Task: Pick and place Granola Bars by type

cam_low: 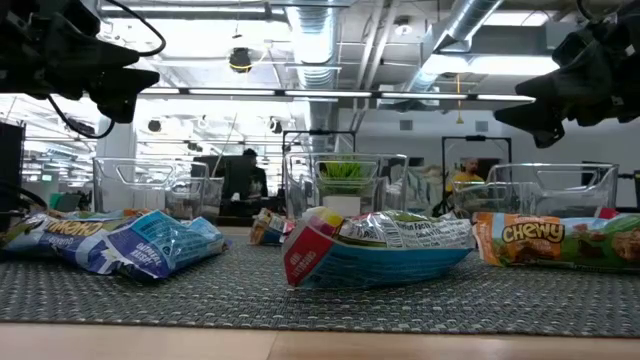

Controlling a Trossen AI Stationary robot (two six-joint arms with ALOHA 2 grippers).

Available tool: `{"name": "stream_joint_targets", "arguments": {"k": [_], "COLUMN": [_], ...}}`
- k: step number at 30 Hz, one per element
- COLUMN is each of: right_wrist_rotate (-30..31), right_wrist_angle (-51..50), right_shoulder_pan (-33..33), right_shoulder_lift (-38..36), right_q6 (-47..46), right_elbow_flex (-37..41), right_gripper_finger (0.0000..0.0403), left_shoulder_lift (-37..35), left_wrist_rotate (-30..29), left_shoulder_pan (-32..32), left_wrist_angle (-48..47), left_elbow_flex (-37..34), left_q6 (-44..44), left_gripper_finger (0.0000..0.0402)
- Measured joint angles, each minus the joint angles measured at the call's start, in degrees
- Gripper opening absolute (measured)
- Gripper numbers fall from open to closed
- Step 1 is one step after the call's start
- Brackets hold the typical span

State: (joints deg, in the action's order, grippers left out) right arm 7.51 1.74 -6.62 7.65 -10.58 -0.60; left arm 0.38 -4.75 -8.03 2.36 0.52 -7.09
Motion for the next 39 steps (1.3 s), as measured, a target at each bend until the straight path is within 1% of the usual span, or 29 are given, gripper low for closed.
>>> {"name": "stream_joint_targets", "arguments": {"k": [24, 27, 29, 31, 33, 35, 39], "right_wrist_rotate": [0.00, 0.00, -0.01, -0.01, 0.00, -0.02, 0.00], "right_wrist_angle": [0.00, 0.00, 0.01, 0.00, 0.00, 0.00, 0.00], "right_shoulder_pan": [0.01, -0.01, -0.01, -0.01, -0.01, -0.01, 0.00], "right_shoulder_lift": [0.01, -0.01, -0.01, 0.01, -0.01, 0.01, -0.01], "right_q6": [-0.01, -0.01, 0.01, 0.00, 0.00, -0.01, 0.01], "right_elbow_flex": [0.00, 0.00, 0.00, 0.01, 0.00, 0.02, 0.00], "right_gripper_finger": [0.0260, 0.0260, 0.0260, 0.0260, 0.0260, 0.0260, 0.0260], "left_shoulder_lift": [0.00, -0.02, -0.02, -0.02, 0.00, 0.00, 0.01], "left_wrist_rotate": [-0.02, -1.94, -1.63, -1.01, -1.71, -4.46, -12.74], "left_shoulder_pan": [-0.02, -0.02, 0.00, 0.00, 0.00, 0.00, 0.00], "left_wrist_angle": [0.05, 0.58, 0.63, 0.92, 0.76, 1.15, 1.23], "left_elbow_flex": [0.00, 0.00, 0.01, 0.15, 0.45, 0.58, 0.69], "left_q6": [0.02, -1.01, -8.29, -18.16, -27.80, -34.61, -43.99], "left_gripper_finger": [0.0177, 0.0177, 0.0177, 0.0177, 0.0177, 0.0177, 0.0177]}}
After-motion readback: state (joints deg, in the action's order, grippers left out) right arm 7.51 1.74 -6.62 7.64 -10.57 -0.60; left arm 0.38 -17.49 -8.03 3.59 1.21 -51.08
